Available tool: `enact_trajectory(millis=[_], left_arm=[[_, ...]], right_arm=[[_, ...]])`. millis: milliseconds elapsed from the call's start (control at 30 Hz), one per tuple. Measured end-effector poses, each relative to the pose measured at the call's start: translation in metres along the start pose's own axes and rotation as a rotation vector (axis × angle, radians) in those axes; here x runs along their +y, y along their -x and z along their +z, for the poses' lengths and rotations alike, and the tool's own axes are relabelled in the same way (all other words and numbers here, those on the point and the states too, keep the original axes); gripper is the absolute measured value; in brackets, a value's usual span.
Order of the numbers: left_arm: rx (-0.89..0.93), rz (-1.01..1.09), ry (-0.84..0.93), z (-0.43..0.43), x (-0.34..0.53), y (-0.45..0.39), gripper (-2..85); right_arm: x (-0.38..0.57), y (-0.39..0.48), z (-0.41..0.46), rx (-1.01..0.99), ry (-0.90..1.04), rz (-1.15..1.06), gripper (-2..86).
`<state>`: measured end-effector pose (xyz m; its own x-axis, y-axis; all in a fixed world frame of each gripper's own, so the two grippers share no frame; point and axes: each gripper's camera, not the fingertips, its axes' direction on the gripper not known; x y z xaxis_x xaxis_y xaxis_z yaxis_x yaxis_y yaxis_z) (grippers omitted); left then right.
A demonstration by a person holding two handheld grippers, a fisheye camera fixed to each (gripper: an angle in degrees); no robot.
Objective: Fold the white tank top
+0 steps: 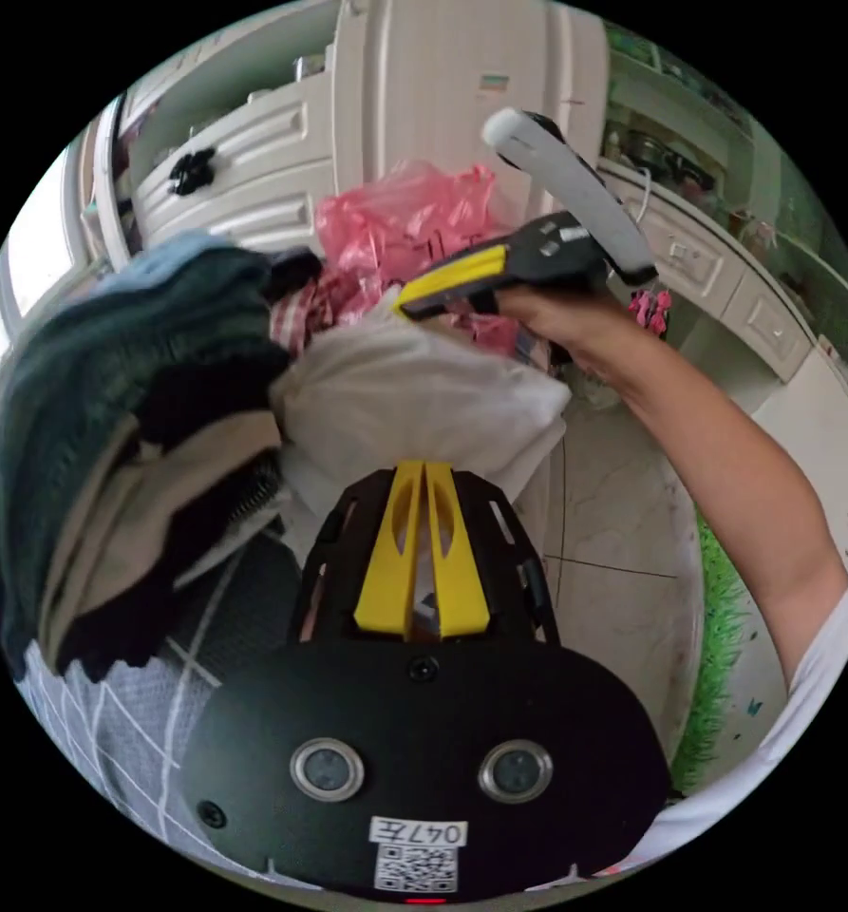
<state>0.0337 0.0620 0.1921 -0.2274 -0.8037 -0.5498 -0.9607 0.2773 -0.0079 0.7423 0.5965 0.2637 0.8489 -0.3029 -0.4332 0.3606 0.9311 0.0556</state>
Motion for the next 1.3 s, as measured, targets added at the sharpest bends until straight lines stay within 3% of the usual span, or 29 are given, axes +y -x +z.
enact_trajectory(millis=[67, 133, 233, 333, 433, 567, 667, 767, 800, 833, 1000, 1100, 1300], left_arm=[[0.045, -0.066, 0.020, 0.017, 0.022, 0.009, -1.0], [0.091, -0.097, -0.037, 0.011, 0.036, 0.017, -1.0], [0.188, -0.105, -0.061, -0.015, 0.055, 0.032, -0.9], [0.161, -0.079, -0.092, -0.054, 0.081, 0.041, -0.7], [0.163, -0.071, -0.072, -0.082, 0.111, 0.048, -0.8], [0.247, -0.089, -0.054, -0.115, 0.176, 0.054, -0.9], [0.228, -0.124, -0.068, -0.143, 0.236, 0.061, -1.0], [0.142, -0.176, -0.055, -0.177, 0.299, 0.080, -1.0], [0.118, -0.187, -0.053, -0.185, 0.312, 0.084, -1.0], [0.064, -0.212, -0.045, -0.201, 0.337, 0.092, -1.0], [-0.181, -0.376, -0.029, -0.265, 0.448, 0.110, -1.0], [-0.324, -0.522, -0.001, -0.297, 0.521, 0.110, -1.0], [-0.462, -0.804, 0.025, -0.344, 0.669, 0.090, -0.8]], right_arm=[[-0.008, -0.002, 0.033, 0.031, 0.115, 0.039, -0.5], [-0.007, -0.001, 0.061, -0.067, 0.195, 0.103, -0.5], [-0.008, 0.005, 0.027, -0.049, 0.059, 0.162, -0.5], [0.000, 0.025, -0.042, -0.018, -0.183, 0.192, -0.5], [0.013, 0.070, -0.086, -0.071, -0.213, 0.146, -0.5], [0.037, 0.132, -0.080, 0.023, -0.091, 0.128, -0.4], [0.051, 0.162, -0.035, 0.045, 0.119, 0.124, -0.5], [0.044, 0.195, -0.061, 0.143, -0.012, 0.201, -0.6], [0.035, 0.219, -0.094, 0.175, -0.174, 0.206, -0.6], [0.023, 0.248, -0.124, 0.141, -0.325, 0.167, -0.8], [-0.028, 0.390, -0.178, -0.255, -0.539, -0.092, -1.0], [-0.044, 0.498, -0.171, -0.464, -0.587, -0.224, -0.9], [-0.084, 0.692, -0.155, -0.797, -0.495, -0.404, 0.7]])
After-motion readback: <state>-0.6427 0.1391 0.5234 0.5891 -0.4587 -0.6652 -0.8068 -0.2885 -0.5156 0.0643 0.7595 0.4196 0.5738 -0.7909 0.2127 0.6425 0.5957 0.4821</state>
